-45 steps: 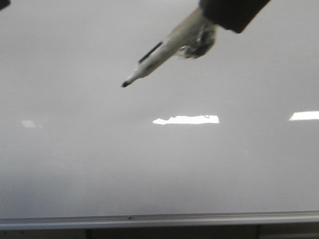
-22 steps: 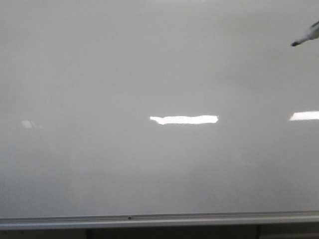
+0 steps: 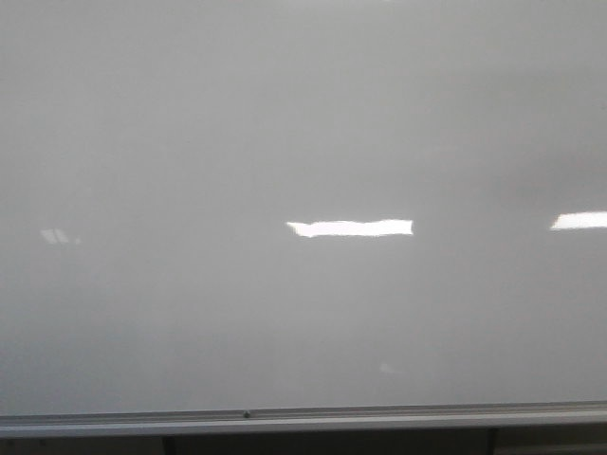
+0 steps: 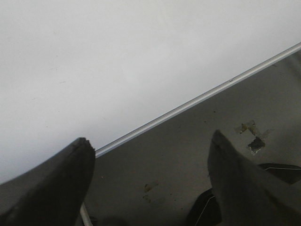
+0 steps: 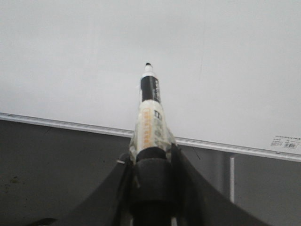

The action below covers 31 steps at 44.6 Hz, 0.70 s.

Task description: Write number 1 on whiteboard

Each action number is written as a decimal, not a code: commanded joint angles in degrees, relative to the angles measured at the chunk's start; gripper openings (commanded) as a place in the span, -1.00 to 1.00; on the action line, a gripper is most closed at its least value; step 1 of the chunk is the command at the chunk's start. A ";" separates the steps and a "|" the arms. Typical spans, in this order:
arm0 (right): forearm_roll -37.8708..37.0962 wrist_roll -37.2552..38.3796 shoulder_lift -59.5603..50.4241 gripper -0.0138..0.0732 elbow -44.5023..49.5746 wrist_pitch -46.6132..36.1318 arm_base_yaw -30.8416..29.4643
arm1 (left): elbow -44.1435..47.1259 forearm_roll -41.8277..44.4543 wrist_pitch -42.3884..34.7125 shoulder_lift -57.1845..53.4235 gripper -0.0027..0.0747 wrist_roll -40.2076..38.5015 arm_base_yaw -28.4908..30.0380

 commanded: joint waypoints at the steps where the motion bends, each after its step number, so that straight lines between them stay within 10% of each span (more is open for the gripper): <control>1: 0.62 0.21 0.37 -0.64 -1.13 -6.39 -0.37 | -1.47 -0.81 -3.68 -0.17 0.35 -0.63 0.18; 31: 0.98 6.59 15.19 -0.64 -2.92 -25.50 -0.44 | -1.47 -0.81 -3.90 -0.17 0.35 -0.63 0.18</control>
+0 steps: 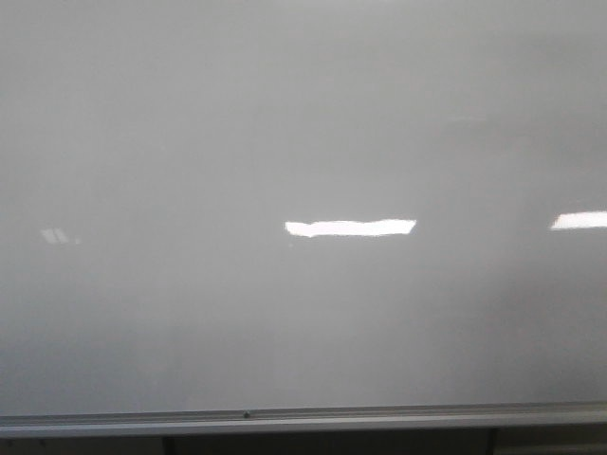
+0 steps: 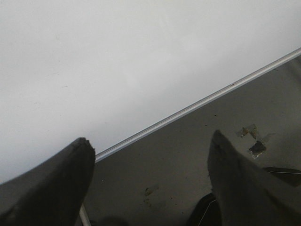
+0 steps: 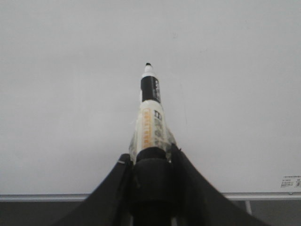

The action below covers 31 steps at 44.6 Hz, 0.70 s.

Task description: Write number 1 on whiteboard

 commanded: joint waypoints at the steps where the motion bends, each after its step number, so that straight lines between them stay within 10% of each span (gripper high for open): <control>1: 0.71 0.09 1.80 -0.64 -3.08 -6.16 -0.44 | -1.47 -0.78 -3.30 -0.17 0.35 -0.63 0.18; 31: 0.71 -0.39 17.46 -0.64 -16.20 -8.50 -0.44 | -1.47 -0.78 -3.53 -0.17 0.35 -0.63 0.18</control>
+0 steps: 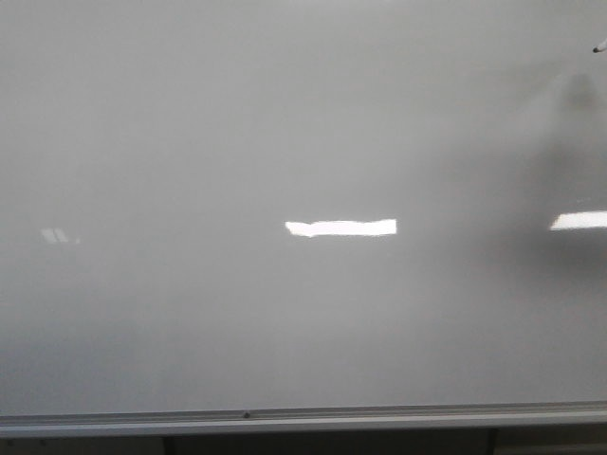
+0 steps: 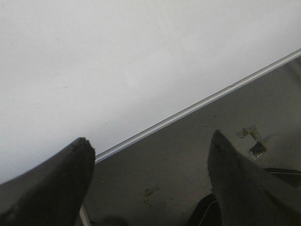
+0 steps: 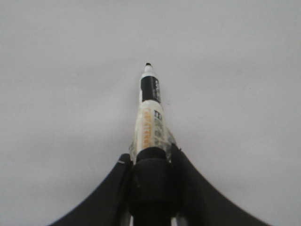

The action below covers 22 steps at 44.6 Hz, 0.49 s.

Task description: Write number 1 on whiteboard

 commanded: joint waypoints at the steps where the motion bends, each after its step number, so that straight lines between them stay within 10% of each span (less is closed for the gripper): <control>1: 0.58 -0.49 -0.19 -0.64 -2.80 -5.41 -0.44 | -1.47 -0.78 -3.41 -0.17 0.35 -0.63 0.18; 22: -0.21 -0.93 5.39 -0.64 -2.80 -4.13 -0.44 | -1.47 -0.78 -4.95 -0.17 0.35 -0.63 0.18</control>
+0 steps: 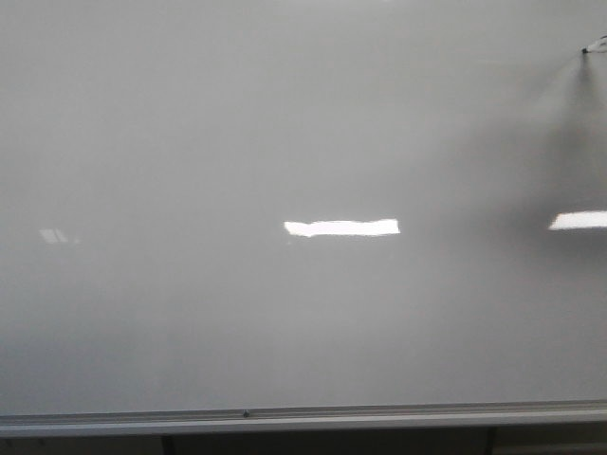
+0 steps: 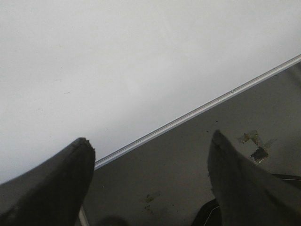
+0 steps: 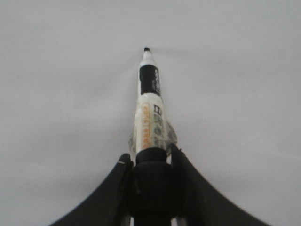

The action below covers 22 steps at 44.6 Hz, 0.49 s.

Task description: Write number 1 on whiteboard

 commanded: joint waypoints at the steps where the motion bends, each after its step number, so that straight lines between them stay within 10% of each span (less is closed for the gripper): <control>1: -0.74 -0.71 0.60 -0.64 -2.04 -2.16 -0.44 | -1.47 -0.78 -3.60 -0.17 0.35 -0.63 0.18; 22: -2.89 -0.71 4.57 -0.64 -2.21 11.80 -0.44 | -1.47 -0.78 -3.60 -0.17 0.35 -0.63 0.18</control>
